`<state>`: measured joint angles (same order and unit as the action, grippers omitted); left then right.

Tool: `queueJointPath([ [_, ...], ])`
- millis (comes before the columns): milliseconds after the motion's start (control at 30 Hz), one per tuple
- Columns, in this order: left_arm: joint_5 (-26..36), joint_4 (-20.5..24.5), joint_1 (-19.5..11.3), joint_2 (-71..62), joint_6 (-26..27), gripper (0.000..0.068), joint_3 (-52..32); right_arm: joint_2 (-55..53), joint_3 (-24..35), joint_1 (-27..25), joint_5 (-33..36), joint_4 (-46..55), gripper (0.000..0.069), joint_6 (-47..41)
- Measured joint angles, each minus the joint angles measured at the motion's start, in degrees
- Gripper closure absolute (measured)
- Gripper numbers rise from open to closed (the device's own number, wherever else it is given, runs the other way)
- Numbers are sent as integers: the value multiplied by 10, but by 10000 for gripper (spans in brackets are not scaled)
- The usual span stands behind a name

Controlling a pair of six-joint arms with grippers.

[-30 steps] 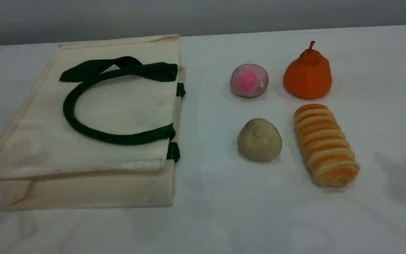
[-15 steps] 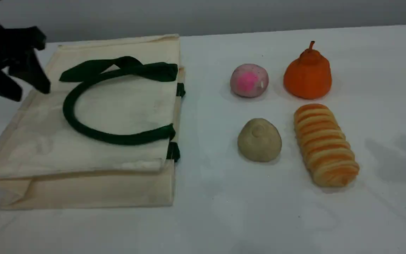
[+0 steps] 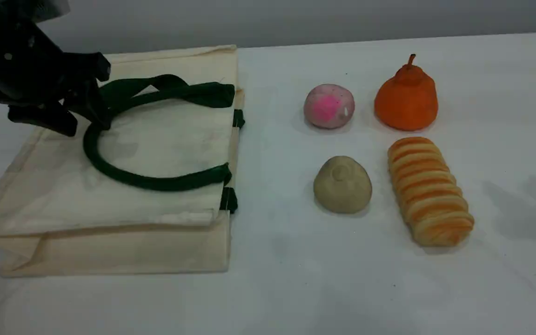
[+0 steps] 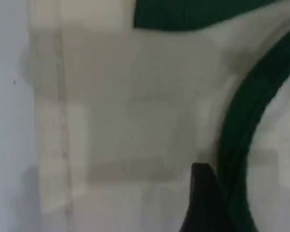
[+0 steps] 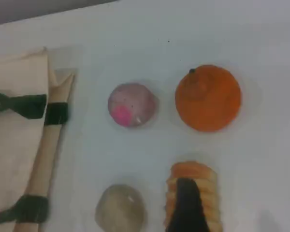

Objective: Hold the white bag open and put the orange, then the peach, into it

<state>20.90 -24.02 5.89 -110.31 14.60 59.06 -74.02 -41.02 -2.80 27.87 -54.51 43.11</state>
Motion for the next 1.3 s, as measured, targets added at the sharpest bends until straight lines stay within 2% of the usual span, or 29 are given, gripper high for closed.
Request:
queueJointPath([
  [800, -19, -3, 1, -88, -1, 289, 5, 0, 0, 0, -10, -9, 219, 7],
  [900, -20, -3, 1, -88, -1, 356, 13, 0, 0, 0, -10, -9, 219, 7],
  [1067, -16, -34, 1, -88, -1, 607, 31, 0, 0, 0, -9, -11, 219, 7],
  [1167, 8, -52, 1, -89, -1, 615, 58, 0, 0, 0, -9, -15, 219, 11],
  [1300, 79, -60, 1, -77, 0, 615, 112, 0, 0, 0, -15, -45, 219, 36],
])
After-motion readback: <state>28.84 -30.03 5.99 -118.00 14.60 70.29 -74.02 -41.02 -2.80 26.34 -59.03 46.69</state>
